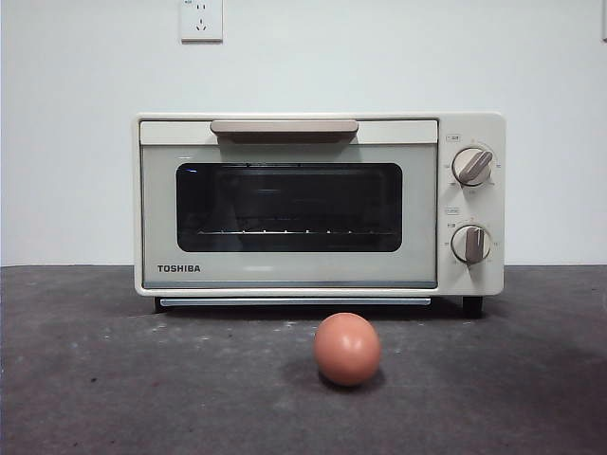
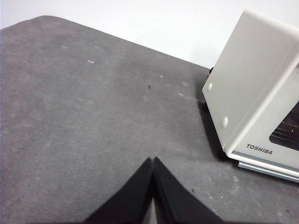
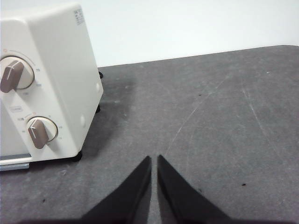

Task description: Eggoven

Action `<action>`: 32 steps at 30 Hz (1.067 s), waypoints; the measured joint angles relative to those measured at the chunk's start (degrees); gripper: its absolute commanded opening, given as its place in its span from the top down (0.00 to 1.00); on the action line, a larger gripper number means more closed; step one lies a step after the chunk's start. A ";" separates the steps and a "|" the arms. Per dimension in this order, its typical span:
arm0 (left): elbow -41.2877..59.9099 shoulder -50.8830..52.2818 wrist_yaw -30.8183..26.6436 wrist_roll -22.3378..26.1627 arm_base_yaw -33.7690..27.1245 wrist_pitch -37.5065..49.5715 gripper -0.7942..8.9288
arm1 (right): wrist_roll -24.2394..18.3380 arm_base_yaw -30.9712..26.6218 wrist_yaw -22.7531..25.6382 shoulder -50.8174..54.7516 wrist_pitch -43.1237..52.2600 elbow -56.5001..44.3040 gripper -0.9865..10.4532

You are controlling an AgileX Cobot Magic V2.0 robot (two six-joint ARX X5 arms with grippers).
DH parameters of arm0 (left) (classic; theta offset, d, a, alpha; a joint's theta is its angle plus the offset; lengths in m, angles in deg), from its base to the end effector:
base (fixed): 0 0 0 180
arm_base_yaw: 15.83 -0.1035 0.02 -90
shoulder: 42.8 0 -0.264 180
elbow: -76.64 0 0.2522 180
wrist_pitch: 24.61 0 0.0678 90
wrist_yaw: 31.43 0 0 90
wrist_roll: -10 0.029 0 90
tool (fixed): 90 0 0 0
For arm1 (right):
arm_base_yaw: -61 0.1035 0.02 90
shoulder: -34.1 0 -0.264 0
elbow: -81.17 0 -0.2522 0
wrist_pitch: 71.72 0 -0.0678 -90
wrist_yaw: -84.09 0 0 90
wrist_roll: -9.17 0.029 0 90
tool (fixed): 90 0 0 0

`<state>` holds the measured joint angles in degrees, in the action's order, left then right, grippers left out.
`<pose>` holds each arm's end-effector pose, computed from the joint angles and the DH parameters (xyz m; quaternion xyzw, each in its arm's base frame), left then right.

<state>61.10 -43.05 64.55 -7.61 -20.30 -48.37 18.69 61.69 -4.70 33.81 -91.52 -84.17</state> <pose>0.0948 0.0044 0.1569 -0.1593 0.0747 -0.0017 0.9844 0.0967 0.0006 0.1583 0.0821 0.0468 -0.0084 0.9955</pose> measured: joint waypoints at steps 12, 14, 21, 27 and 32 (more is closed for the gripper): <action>-6.64 -1.77 7.63 -5.90 -0.02 -8.98 0.91 | 7.52 0.00 -5.01 -0.79 -7.76 9.53 0.91; -10.21 -3.43 9.92 -5.95 -0.02 -9.60 0.91 | 8.02 0.00 -6.49 -2.43 -10.49 13.25 0.91; -21.59 -13.97 18.99 -4.20 0.00 -16.20 0.91 | 8.28 0.00 -15.06 -11.89 -21.49 25.97 0.91; -32.15 -23.30 28.15 4.26 0.28 -28.00 0.91 | 4.15 0.39 -26.47 -22.53 -34.71 36.59 0.91; -39.39 -28.02 29.62 11.54 3.32 -39.63 0.91 | -0.31 3.56 -32.00 -29.44 -44.70 42.75 0.91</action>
<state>21.72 -71.07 94.16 3.93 -16.98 -88.00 18.38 65.25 -36.70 4.37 -136.22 -41.41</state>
